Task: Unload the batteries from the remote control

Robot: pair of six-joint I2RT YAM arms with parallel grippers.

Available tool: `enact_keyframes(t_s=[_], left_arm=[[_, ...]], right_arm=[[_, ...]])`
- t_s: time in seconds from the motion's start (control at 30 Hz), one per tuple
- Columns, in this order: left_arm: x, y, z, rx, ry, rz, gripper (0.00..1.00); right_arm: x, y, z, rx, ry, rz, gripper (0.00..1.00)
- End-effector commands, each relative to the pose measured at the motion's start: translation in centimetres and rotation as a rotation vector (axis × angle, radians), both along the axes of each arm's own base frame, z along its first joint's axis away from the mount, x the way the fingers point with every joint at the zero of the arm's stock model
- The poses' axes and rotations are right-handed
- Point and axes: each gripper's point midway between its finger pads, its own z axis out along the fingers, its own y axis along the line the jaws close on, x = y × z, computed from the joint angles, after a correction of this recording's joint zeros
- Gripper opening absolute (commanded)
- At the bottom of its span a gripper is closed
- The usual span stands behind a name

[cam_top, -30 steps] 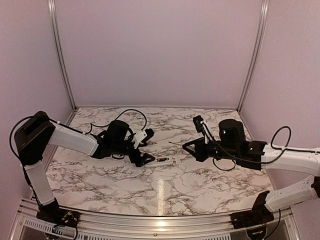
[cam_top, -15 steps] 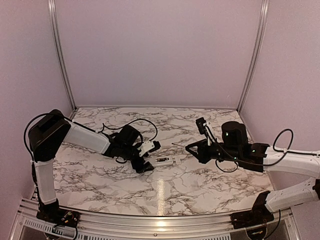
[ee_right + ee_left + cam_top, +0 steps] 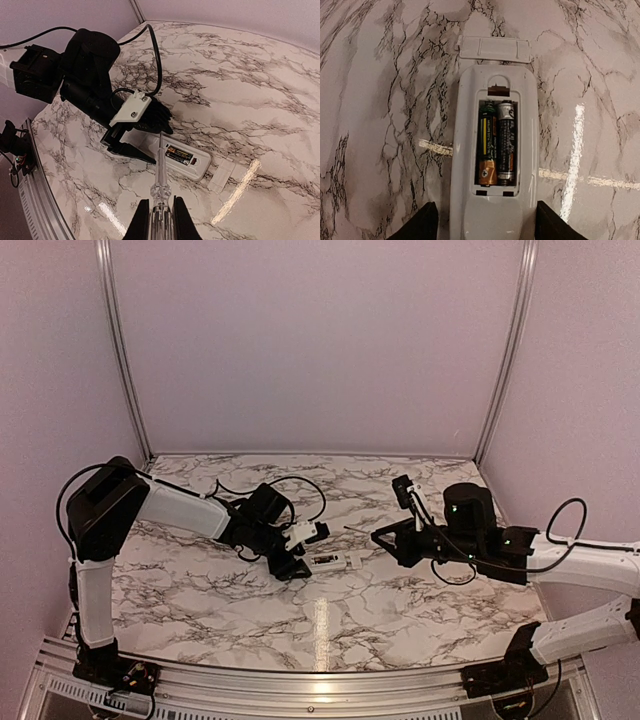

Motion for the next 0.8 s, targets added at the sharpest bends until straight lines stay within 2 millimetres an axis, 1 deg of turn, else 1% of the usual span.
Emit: enact_keyframes(t_s=[0.0,0.07,0.2,0.3,0.33,0.37,0.4,0.5,0.63,0.77], left_arm=[[-0.9,1.2,-2.9,0.095,0.04,-0.024,0.64],[-0.9,1.3,-3.2,0.104,0.04,-0.023,0.58],[-0.9,1.4,-3.7,0.106,0.037,-0.017,0.51],[-0.6,1.5,-3.4,0.095,0.001,0.004,0.44],[-0.5,1.5,-3.1,0.087,-0.021,0.01,0.4],[-0.2,1.5,-2.6,0.074,-0.048,0.021,0.34],[-0.2,1.5,-2.3,0.067,-0.064,0.025,0.31],[0.0,1.3,-0.7,0.026,-0.138,0.036,0.18],[0.3,1.6,1.1,0.007,-0.248,0.065,0.01],[0.0,2.3,3.0,-0.045,-0.356,0.094,0.0]], right_arm=[[0.3,-0.6,0.7,0.008,-0.029,-0.021,0.0],[0.3,-0.6,0.7,0.007,-0.029,-0.021,0.0],[0.4,-0.7,0.6,0.003,-0.029,-0.027,0.0],[0.5,-0.7,0.6,0.001,-0.03,-0.032,0.0],[0.5,-0.7,0.6,0.0,-0.03,-0.034,0.0],[0.5,-0.7,0.5,-0.002,-0.028,-0.036,0.0],[0.6,-0.8,0.6,-0.002,-0.03,-0.039,0.0],[0.8,-0.8,0.6,-0.004,-0.032,-0.048,0.0],[0.9,-1.0,0.8,-0.005,-0.035,-0.061,0.0],[1.1,-1.2,0.9,-0.007,-0.037,-0.08,0.0]])
